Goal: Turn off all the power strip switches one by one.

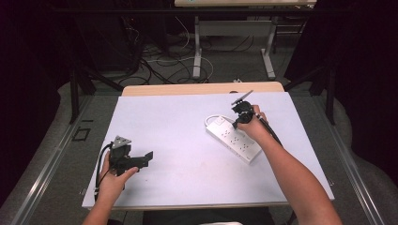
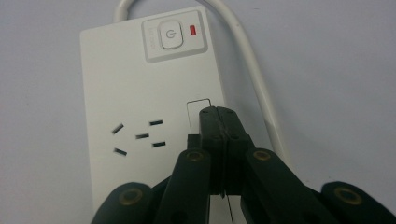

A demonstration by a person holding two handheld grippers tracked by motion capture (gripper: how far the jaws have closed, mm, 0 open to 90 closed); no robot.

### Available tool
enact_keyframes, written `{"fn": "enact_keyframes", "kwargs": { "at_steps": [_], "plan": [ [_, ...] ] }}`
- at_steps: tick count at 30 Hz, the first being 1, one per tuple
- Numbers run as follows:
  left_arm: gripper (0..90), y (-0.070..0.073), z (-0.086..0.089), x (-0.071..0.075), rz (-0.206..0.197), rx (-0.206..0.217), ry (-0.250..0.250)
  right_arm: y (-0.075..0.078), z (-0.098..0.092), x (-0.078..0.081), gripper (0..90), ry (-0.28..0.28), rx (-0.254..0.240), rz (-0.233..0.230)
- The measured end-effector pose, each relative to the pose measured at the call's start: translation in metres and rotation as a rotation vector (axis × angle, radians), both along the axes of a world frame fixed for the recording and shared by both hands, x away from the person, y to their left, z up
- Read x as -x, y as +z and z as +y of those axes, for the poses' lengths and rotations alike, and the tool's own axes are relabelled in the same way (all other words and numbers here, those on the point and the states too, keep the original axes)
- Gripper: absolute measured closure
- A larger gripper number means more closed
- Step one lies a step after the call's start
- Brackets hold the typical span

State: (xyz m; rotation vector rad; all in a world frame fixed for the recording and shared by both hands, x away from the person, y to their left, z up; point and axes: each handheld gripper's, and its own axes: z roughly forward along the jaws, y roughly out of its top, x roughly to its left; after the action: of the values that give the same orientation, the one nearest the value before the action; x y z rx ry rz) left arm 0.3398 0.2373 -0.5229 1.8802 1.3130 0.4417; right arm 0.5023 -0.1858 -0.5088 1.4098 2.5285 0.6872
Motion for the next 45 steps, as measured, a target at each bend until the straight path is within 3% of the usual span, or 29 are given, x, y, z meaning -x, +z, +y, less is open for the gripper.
{"fn": "enact_keyframes", "kwargs": {
  "at_steps": [4, 6, 12, 14, 16, 30, 31, 33, 34, 35, 36, 37, 39, 43, 45],
  "plan": [
    [2.2, 0.0001, 0.0002, 0.0001, 0.001, -0.006, -0.004, -0.0022, 0.0, -0.0002, 90.0, 0.006, -0.018, -0.023],
    [2.2, 0.0002, 0.0003, 0.0002, -0.001, -0.006, -0.004, 0.0006, 0.0008, 0.001, 90.0, -0.012, -0.003, 0.017],
    [2.2, 0.0006, 0.0006, 0.0004, 0.0, -0.008, -0.002, -0.0028, -0.0003, 0.0007, 90.0, -0.002, -0.002, 0.01],
    [2.2, 0.0009, 0.0007, 0.0005, 0.002, -0.007, -0.004, -0.0012, -0.0009, 0.0011, 90.0, -0.005, 0.01, 0.029],
    [2.2, 0.0008, 0.0006, 0.0005, 0.0, -0.007, -0.002, -0.0032, -0.0014, 0.0014, 90.0, -0.008, -0.015, 0.013],
    [2.2, 0.0007, 0.0006, 0.0003, 0.003, -0.006, -0.004, -0.0023, -0.0011, 0.0028, 90.0, -0.008, -0.009, 0.013],
    [2.2, 0.0006, 0.0006, 0.0003, 0.002, -0.006, -0.003, -0.0037, -0.0019, 0.0026, 90.0, -0.004, -0.012, -0.005],
    [2.2, 0.0006, 0.0008, 0.0002, 0.003, -0.007, -0.003, -0.0018, -0.0022, 0.0032, 90.0, 0.0, 0.005, 0.017],
    [2.2, 0.0008, 0.001, 0.0002, 0.007, -0.008, -0.005, -0.0061, -0.0017, 0.0036, 90.0, -0.008, -0.049, -0.025],
    [2.2, 0.0008, 0.0009, 0.0002, 0.006, -0.007, -0.004, -0.0044, -0.0029, 0.0034, 90.0, 0.013, -0.032, -0.019],
    [2.2, 0.0008, 0.0009, 0.0002, 0.006, -0.007, -0.004, 0.0003, -0.0027, 0.004, 90.0, 0.004, 0.019, 0.023],
    [2.2, 0.0007, 0.0006, 0.0002, 0.004, -0.008, -0.003, -0.0008, -0.0016, 0.0048, 90.0, -0.007, -0.013, 0.011],
    [2.2, 0.0007, 0.0005, 0.0003, 0.004, -0.005, -0.003, -0.0014, -0.0022, 0.0049, 90.0, 0.003, -0.025, -0.015],
    [2.2, 0.0001, -0.0001, 0.0002, -0.003, 0.0, 0.002, 0.0033, -0.0031, 0.0074, 90.0, 0.006, -0.012, 0.006],
    [2.2, 0.0001, -0.0003, 0.0002, -0.003, 0.001, 0.002, 0.0032, -0.0033, 0.0084, 90.0, -0.002, -0.031, -0.005]
  ]
}}
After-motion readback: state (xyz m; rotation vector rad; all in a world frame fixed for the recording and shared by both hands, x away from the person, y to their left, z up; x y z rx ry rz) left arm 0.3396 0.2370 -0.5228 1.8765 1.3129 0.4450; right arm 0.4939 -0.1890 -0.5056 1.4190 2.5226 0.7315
